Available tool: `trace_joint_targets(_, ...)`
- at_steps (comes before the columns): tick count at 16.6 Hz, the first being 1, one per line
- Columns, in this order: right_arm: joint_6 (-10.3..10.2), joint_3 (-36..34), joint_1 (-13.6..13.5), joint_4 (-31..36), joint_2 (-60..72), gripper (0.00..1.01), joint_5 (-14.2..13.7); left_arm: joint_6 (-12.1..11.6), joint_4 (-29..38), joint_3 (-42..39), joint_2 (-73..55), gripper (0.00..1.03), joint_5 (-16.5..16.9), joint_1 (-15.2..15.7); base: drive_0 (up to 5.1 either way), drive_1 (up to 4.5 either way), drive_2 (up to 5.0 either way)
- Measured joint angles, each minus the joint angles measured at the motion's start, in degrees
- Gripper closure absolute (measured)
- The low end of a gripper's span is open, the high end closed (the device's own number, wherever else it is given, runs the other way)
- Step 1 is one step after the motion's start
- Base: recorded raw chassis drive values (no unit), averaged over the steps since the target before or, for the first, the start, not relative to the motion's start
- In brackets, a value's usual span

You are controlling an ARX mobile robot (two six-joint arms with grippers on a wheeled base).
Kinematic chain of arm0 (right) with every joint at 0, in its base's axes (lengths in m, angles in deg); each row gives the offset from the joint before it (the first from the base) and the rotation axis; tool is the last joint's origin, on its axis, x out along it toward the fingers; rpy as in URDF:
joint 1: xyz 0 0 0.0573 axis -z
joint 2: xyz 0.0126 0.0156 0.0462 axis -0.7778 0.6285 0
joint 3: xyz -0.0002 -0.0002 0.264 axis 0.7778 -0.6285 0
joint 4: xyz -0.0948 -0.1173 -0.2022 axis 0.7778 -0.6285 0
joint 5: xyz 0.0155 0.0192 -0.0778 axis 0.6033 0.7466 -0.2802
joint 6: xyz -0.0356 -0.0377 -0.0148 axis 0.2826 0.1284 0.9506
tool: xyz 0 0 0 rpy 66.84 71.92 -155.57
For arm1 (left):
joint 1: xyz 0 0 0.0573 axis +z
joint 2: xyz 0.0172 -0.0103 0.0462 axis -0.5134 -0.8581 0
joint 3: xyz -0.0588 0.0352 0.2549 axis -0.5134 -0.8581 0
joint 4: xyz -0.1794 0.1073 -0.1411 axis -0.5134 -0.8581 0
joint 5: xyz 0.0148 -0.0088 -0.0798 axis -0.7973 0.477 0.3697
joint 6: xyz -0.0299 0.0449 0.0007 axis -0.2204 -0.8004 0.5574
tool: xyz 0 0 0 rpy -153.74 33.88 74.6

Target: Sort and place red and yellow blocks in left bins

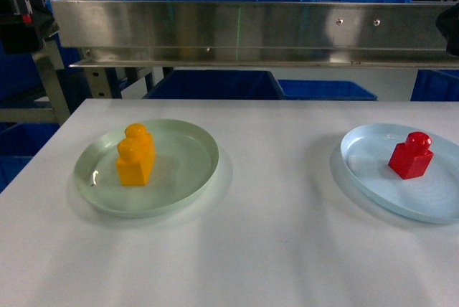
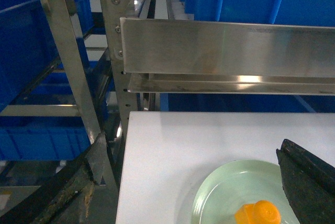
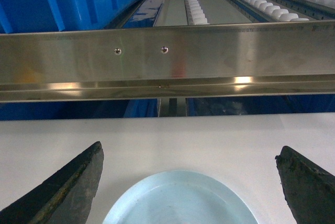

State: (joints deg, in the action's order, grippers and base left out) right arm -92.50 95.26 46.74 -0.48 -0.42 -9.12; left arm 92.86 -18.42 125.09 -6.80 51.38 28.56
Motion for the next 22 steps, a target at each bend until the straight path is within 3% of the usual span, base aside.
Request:
trace_joint_targets(1,0.17,0.0,-0.02,-0.28,0.13,0.03,0.0,0.0,-0.59,0.07,-0.7,0.05,0.0,0.0,0.0,0.0,0.0)
trace_joint_targets(2,-0.04,2.25,-0.26,-3.87,1.55,0.03,1.7,0.0,-0.5,0.04,-0.7,0.05,0.0,0.0,0.0,0.0,0.0)
trace_joint_targets(3,-0.09,11.1,-1.16,-14.01,8.24,0.03,5.49,0.0,-0.46,0.04,-0.7,0.05,-0.02,0.0,0.0,0.0,0.0)
trace_joint_targets(5,0.72,13.81,-1.11,-18.64,11.1,0.03,7.15,0.0,-0.48,0.04,-0.7,0.05,-0.02,0.0,0.0,0.0,0.0)
trace_joint_targets(16,3.74,14.05,1.49,-16.74,12.74,0.03,7.39,0.0,-0.46,0.04,-0.7,0.05,0.0,0.0,0.0,0.0,0.0)
trace_joint_targets(19,5.51,13.57,2.73,-17.25,13.75,0.03,9.14,0.0,-0.48,0.04,-0.7,0.05,-0.17,0.0,0.0,0.0,0.0)
trace_joint_targets(22,5.44,13.25,2.91,-16.7,17.29,0.03,11.52,0.0,-0.44,0.04,-0.7,0.05,-0.17,-0.07,0.0,0.0,0.0)
